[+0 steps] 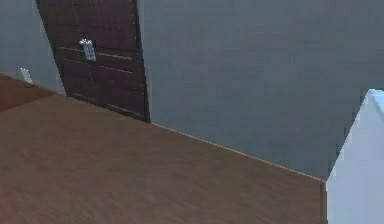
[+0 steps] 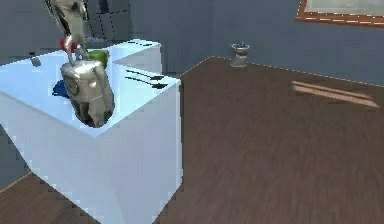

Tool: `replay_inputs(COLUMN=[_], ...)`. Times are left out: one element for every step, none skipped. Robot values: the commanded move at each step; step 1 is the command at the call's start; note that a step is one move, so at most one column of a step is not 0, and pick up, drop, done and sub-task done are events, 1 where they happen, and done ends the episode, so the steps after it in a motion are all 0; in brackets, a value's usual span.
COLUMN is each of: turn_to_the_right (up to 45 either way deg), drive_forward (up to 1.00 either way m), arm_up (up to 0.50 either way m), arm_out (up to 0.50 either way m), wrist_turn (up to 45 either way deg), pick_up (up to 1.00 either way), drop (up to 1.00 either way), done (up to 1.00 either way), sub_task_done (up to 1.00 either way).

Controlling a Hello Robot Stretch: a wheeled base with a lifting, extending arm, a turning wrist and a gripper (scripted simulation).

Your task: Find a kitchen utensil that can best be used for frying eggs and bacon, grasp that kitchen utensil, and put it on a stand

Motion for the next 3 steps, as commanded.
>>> replay_inputs(turn_to_the_right=[-6.0,0.0,39.0], drive_forward=[0.0,0.1,0.0], arm_up=[0.0,0.0,0.0], arm_out=[0.0,0.0,0.0], wrist_turn=[0.0,0.0,0.0], pick_up=[0.0,0.0,0.0], drop=[0.0,0.0,0.0], done=[0.0,0.0,0.0], sub_task_done=[0.0,0.0,0.0])
